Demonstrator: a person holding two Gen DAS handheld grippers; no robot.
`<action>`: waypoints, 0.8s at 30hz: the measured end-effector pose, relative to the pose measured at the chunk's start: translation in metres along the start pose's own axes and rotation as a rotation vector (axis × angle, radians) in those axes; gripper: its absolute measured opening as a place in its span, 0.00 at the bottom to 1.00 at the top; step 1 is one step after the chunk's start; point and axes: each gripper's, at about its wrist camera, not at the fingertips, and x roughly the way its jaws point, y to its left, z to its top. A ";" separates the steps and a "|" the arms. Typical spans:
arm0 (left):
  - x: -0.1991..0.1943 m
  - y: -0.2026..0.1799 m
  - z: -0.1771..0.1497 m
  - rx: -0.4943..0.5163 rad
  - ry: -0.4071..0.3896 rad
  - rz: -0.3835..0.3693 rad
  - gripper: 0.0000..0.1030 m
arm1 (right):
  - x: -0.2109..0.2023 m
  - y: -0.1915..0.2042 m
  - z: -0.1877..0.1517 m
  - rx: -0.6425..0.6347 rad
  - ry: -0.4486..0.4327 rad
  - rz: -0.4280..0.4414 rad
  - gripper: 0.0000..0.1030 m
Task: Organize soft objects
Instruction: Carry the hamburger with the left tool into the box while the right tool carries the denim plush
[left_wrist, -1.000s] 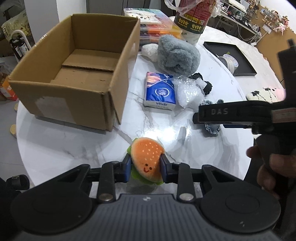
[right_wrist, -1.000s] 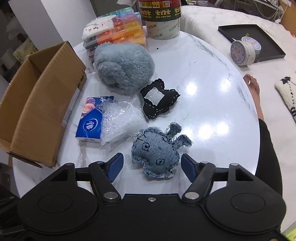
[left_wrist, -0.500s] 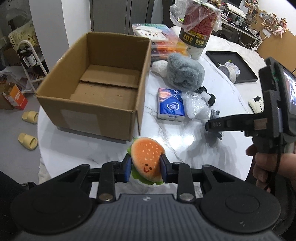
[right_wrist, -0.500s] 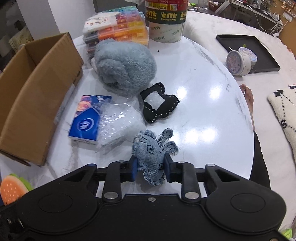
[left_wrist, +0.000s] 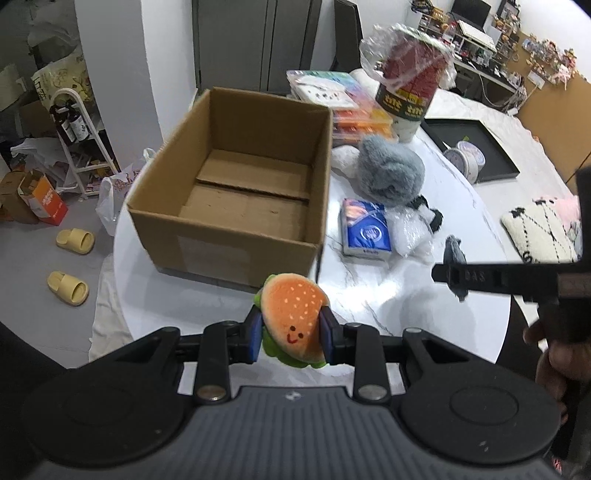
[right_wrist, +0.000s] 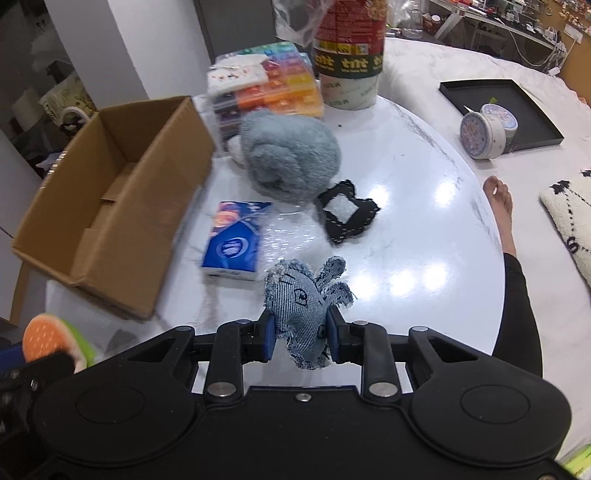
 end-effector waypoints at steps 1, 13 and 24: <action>-0.002 0.002 0.002 0.001 -0.003 0.000 0.29 | -0.004 0.002 -0.001 0.002 -0.003 0.006 0.26; -0.028 0.022 0.044 0.049 -0.062 -0.023 0.29 | -0.046 0.029 0.009 -0.008 -0.068 0.089 0.26; -0.024 0.033 0.093 0.121 -0.079 0.004 0.29 | -0.072 0.053 0.035 -0.048 -0.127 0.164 0.26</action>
